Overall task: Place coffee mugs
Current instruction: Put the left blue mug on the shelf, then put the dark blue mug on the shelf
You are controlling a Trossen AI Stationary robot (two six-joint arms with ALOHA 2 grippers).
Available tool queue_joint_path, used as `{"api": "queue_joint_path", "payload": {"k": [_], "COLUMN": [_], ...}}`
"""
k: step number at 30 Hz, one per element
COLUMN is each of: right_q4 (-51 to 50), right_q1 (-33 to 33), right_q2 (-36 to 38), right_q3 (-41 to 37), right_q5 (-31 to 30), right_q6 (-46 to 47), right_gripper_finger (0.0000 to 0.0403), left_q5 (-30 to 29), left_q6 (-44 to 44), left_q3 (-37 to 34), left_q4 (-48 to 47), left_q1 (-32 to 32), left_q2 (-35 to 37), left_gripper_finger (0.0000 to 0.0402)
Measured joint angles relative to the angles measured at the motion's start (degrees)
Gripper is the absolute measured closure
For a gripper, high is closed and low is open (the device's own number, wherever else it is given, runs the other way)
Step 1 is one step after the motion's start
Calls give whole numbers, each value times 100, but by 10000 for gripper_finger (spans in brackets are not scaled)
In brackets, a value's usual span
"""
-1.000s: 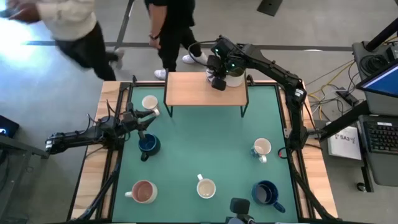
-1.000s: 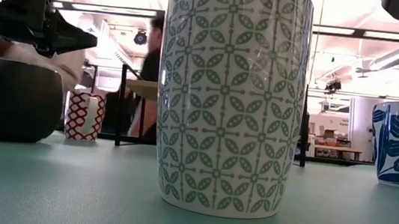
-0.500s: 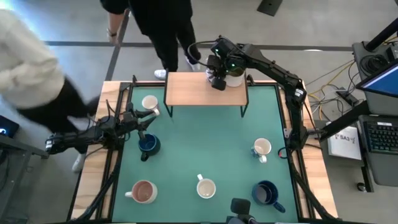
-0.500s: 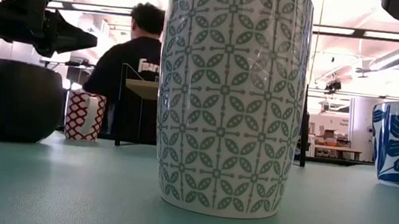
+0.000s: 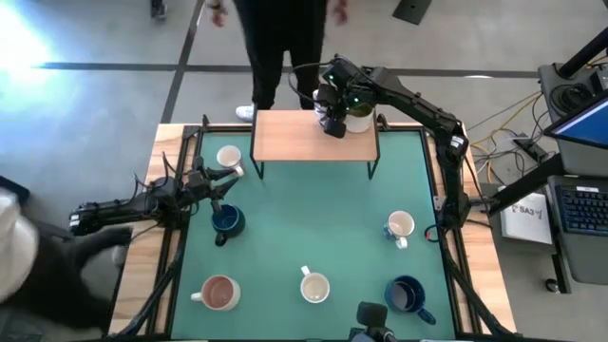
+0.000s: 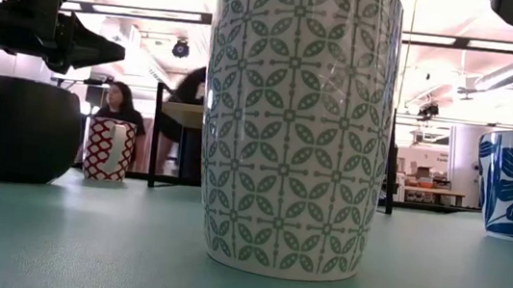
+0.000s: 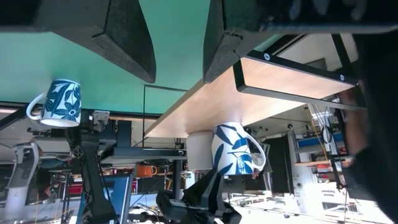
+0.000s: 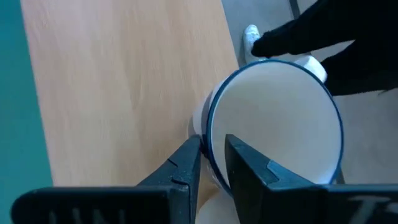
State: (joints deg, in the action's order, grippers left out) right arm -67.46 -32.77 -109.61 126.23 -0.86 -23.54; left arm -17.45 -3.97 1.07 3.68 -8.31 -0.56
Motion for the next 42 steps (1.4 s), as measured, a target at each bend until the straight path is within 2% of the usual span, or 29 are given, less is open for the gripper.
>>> {"api": "queue_joint_path", "payload": {"k": [22, 30, 42], "right_q4": [-294, -311, -1712], "right_q1": [0, 20, 333], "right_q2": [96, 110, 223], "right_q3": [0, 358, 870], "right_q5": [-68, -63, 64], "right_q6": [205, 459, 1402], "right_gripper_finger": [339, 339, 339], "left_q5": [0, -2, -2], "left_q6": [0, 0, 0], "left_q3": [-1, 1, -1], "left_q4": [0, -2, 0], "left_q1": [-1, 1, -1], "left_q2": [0, 0, 0], "left_gripper_finger": [285, 285, 285]}}
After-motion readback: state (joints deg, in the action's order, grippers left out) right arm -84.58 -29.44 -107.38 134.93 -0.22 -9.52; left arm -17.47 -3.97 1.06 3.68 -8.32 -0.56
